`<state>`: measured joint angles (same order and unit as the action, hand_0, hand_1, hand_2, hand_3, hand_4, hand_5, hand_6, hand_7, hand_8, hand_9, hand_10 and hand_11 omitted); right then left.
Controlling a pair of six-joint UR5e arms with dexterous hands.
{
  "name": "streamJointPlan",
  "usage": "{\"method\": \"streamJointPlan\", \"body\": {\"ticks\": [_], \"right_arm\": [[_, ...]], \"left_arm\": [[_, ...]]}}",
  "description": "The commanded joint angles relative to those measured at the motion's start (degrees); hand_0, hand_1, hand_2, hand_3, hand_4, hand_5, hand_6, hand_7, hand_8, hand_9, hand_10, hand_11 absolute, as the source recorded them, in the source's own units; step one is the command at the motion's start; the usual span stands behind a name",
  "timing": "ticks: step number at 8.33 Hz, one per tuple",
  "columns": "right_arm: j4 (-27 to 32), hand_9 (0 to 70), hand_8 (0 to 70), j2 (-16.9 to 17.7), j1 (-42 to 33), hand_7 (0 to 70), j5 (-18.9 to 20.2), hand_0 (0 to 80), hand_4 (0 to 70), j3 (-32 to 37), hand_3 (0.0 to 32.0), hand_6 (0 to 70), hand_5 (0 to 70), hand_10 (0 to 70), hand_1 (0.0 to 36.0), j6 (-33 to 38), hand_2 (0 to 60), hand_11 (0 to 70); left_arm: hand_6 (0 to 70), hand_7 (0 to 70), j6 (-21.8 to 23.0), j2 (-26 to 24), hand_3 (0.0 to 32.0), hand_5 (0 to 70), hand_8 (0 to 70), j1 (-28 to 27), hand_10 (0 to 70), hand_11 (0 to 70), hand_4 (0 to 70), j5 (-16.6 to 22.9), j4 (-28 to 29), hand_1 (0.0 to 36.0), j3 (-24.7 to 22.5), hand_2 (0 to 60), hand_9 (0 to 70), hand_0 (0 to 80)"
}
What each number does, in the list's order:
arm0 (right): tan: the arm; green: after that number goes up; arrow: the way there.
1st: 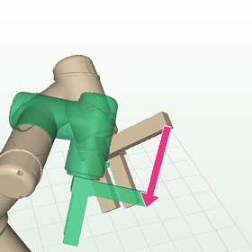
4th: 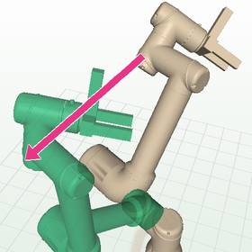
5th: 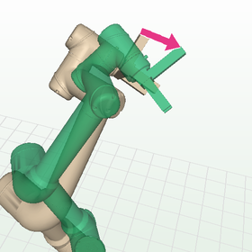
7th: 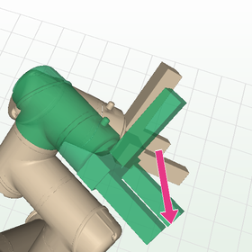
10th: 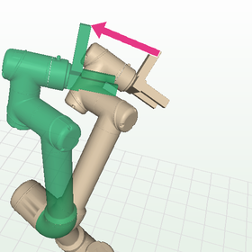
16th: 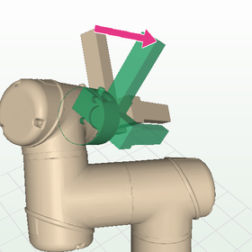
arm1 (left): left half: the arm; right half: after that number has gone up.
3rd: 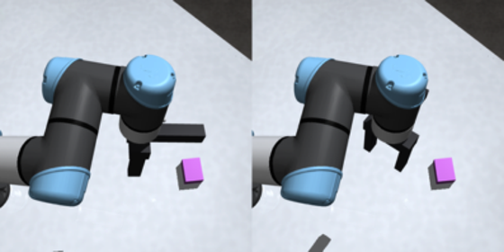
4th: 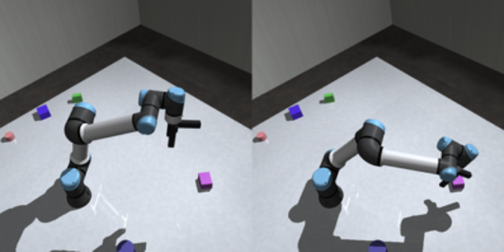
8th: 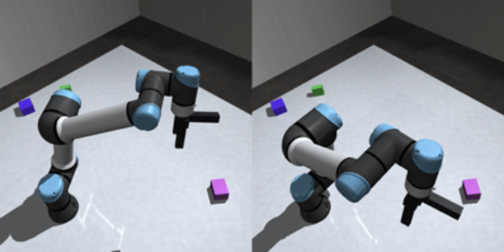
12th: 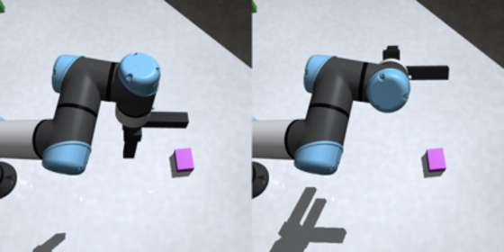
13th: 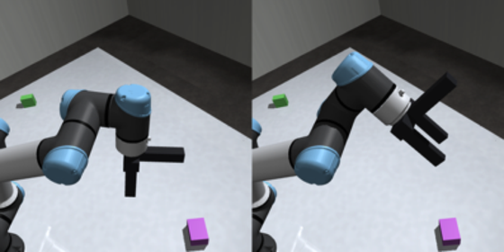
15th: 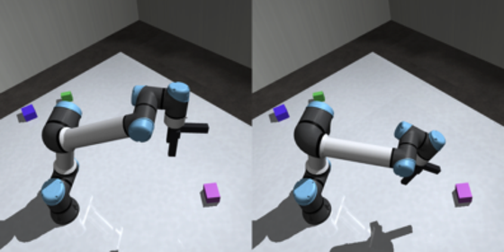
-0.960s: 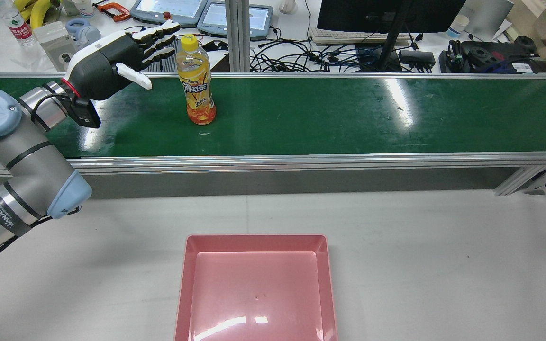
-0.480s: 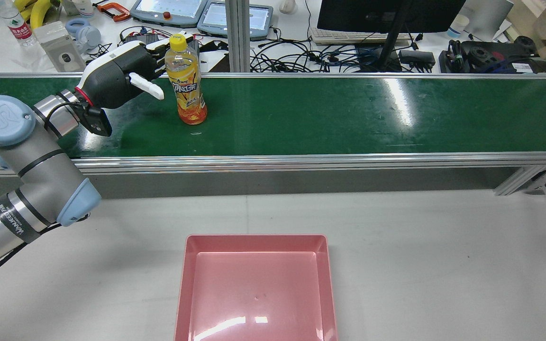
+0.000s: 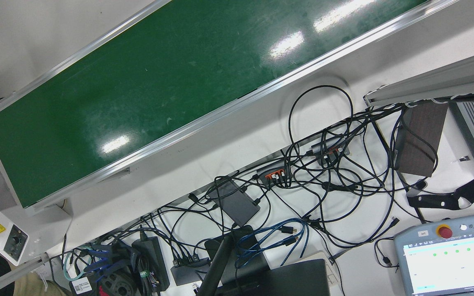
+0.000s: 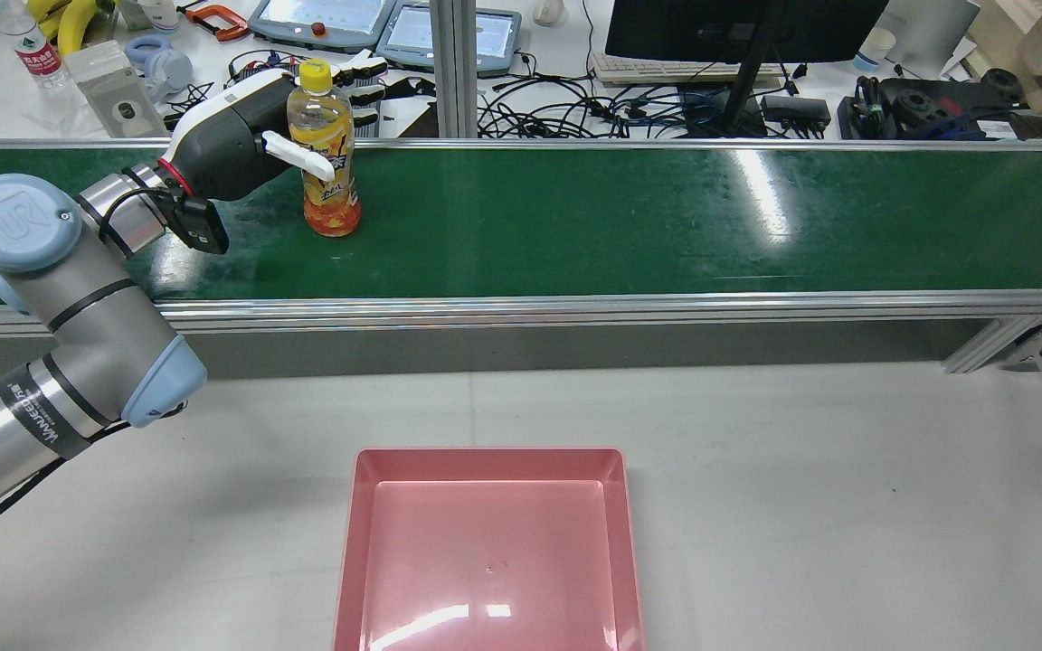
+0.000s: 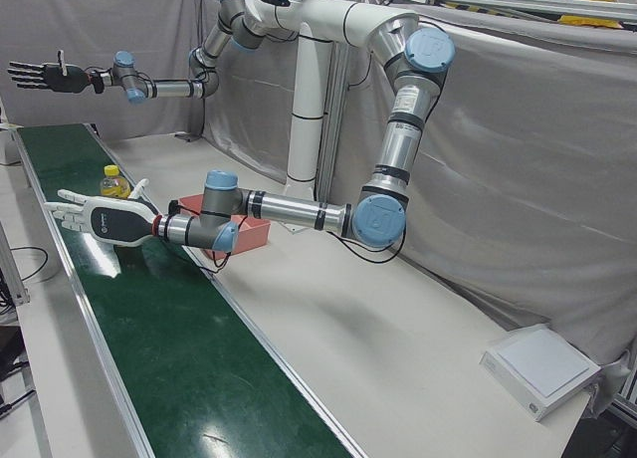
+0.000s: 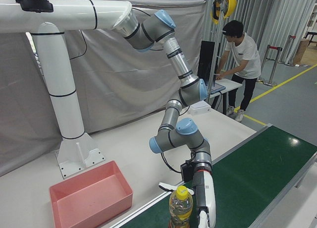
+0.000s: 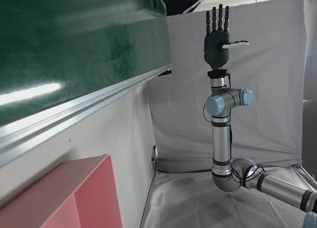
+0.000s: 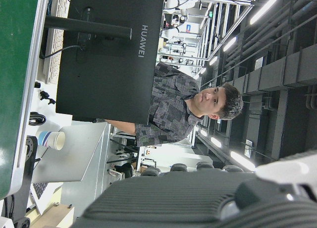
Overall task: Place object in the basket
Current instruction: 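Close the left hand's fingers around the juice bottle, then lift the bottle off the belt and carry it toward the pink tray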
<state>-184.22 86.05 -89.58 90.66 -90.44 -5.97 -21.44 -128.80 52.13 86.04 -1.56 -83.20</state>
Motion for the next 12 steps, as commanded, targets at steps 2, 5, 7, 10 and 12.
{"method": "streamJointPlan", "body": {"ticks": [2, 5, 7, 10, 12], "right_arm": [[0.0, 0.0, 0.0, 0.0, 0.0, 0.0, 0.0, 0.0, 0.0, 0.0, 0.0, 0.0, 0.0, 0.0, 0.0, 0.0, 0.0, 0.0], [0.0, 0.0, 0.0, 0.0, 0.0, 0.0, 0.0, 0.0, 0.0, 0.0, 0.0, 0.0, 0.0, 0.0, 0.0, 0.0, 0.0, 0.0], [0.0, 0.0, 0.0, 0.0, 0.0, 0.0, 0.0, 0.0, 0.0, -0.1, 0.0, 0.0, 0.0, 0.0, 0.0, 0.0, 0.0, 0.0], [0.0, 0.0, 0.0, 0.0, 0.0, 0.0, 0.0, 0.0, 0.0, -0.1, 0.0, 0.0, 0.0, 0.0, 0.0, 0.0, 0.0, 0.0], [0.0, 0.0, 0.0, 0.0, -0.1, 0.0, 0.0, 0.0, 0.0, -0.2, 0.0, 0.0, 0.0, 0.0, 0.0, 0.0, 0.0, 0.0]], "left_arm": [[48.8, 66.5, 0.1, -0.2, 0.0, 61.4, 51.6, 0.7, 58.0, 70.0, 70.0, -0.2, -5.6, 18.5, -0.1, 35.0, 70.0, 60.6], [70.0, 70.0, 0.1, -2.1, 0.0, 70.0, 70.0, 0.1, 70.0, 70.0, 70.0, -0.2, -5.9, 23.5, -1.4, 60.0, 70.0, 55.3], [70.0, 70.0, 0.1, -3.2, 0.0, 70.0, 70.0, 0.0, 70.0, 70.0, 70.0, -0.2, -5.9, 24.1, -1.7, 60.0, 70.0, 53.6], [70.0, 70.0, 0.1, -4.5, 0.0, 70.0, 67.5, -4.5, 68.1, 70.0, 70.0, -0.3, -5.8, 22.3, -3.1, 60.0, 70.0, 52.8], [70.0, 70.0, 0.1, -4.5, 0.0, 70.0, 66.1, -7.5, 67.1, 70.0, 70.0, -0.2, -5.8, 21.0, -6.7, 60.0, 70.0, 52.2]]}}
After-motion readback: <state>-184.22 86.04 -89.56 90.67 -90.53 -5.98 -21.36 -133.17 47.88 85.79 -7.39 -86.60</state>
